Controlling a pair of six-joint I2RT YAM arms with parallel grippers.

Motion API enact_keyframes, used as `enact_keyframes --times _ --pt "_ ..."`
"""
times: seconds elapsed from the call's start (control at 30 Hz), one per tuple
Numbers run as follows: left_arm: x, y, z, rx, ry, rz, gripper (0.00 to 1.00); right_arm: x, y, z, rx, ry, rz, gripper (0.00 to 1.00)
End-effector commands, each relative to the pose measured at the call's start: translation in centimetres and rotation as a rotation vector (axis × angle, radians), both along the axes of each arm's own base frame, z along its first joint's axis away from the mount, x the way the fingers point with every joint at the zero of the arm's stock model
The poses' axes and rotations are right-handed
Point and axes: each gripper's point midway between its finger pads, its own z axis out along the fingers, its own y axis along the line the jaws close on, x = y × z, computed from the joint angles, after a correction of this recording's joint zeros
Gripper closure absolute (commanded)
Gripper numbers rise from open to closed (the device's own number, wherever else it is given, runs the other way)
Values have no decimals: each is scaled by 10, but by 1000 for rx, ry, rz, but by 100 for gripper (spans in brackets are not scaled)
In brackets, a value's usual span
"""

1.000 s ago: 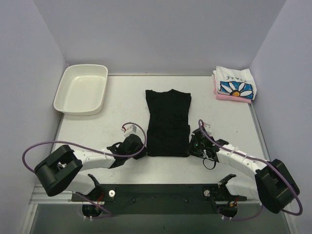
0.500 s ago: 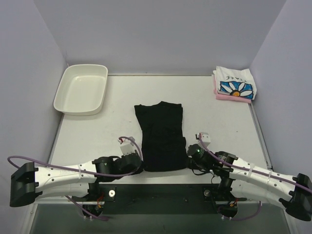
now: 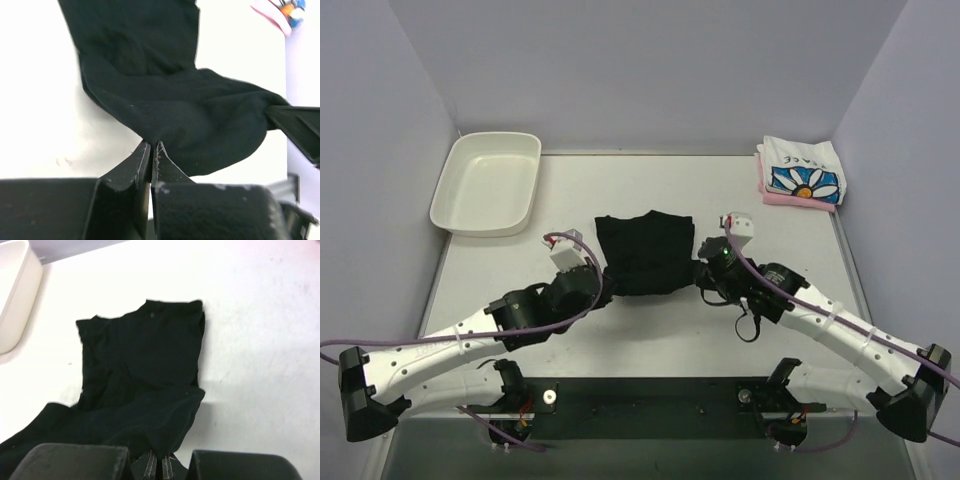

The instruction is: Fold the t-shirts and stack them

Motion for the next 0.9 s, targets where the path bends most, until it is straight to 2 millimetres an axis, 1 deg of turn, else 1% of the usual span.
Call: enact_keyframes --times 0.0,0.03,0.07,0.1,0.13,0.17,0.2,0.23,0.27,0.3,0.33,0.37,0.4,0.43,0.47,0.5,0.53,0.57,0.6,0.63,0.67,0.7,0.73,0.77,0.8,0.83,0.87 --pt "36 7 21 26 -65 24 100 41 -4 17 -43 -42 -13 100" --pt "42 7 18 49 -64 25 100 46 -1 19 -35 -35 -5 100" --pt "54 11 21 42 -70 55 100 56 3 15 -45 -27 -1 100" --pt "58 9 19 37 -61 44 100 68 2 25 -30 -39 -20 100" --pt "65 9 12 57 -45 46 100 76 2 25 -25 -34 -27 100" --pt "77 13 13 44 -46 71 100 84 9 17 -24 -4 -13 100" --pt "82 10 13 28 -37 57 100 94 12 25 -3 -14 -16 100" --pt "89 9 7 38 -23 60 100 104 8 24 -1 -9 -35 100" --pt "96 7 9 23 -31 60 100 112 14 16 3 14 -23 100" --pt "107 13 11 23 -34 81 100 121 17 23 22 11 -23 100" --pt "114 11 1 38 -7 79 100 130 15 22 31 21 -37 100" --pt "121 12 2 37 -10 84 100 137 17 12 27 49 -36 100" --pt "132 17 6 35 -16 104 100 141 20 10 39 63 -26 100" --pt "138 14 -3 36 12 90 100 148 24 15 55 60 -23 100" --pt "145 14 -2 29 11 93 100 155 23 5 51 85 -32 100" --pt "151 15 -3 27 13 98 100 159 24 3 62 97 -27 100" --pt "161 17 -5 31 20 112 100 164 26 3 73 102 -31 100" --pt "166 17 -5 26 19 111 100 169 24 -7 72 126 -41 100" --pt "171 18 -7 29 26 117 100 172 24 -11 76 137 -45 100" --pt "181 19 -11 34 35 127 100 174 25 -14 83 147 -46 100" --pt "185 18 -14 31 47 120 100 180 23 -20 78 157 -59 100" --pt "189 18 -17 29 54 121 100 183 23 -25 77 166 -64 100" --pt "197 20 -28 36 73 127 100 183 28 -26 98 182 -46 100" --pt "202 19 -29 32 79 127 100 187 29 -34 96 198 -48 100" --pt "205 16 -32 26 87 117 100 190 26 -37 100 208 -58 100" --pt "211 15 -45 35 109 119 100 193 26 -39 105 215 -59 100" --pt "218 14 -46 28 109 121 100 195 26 -48 101 233 -66 100"
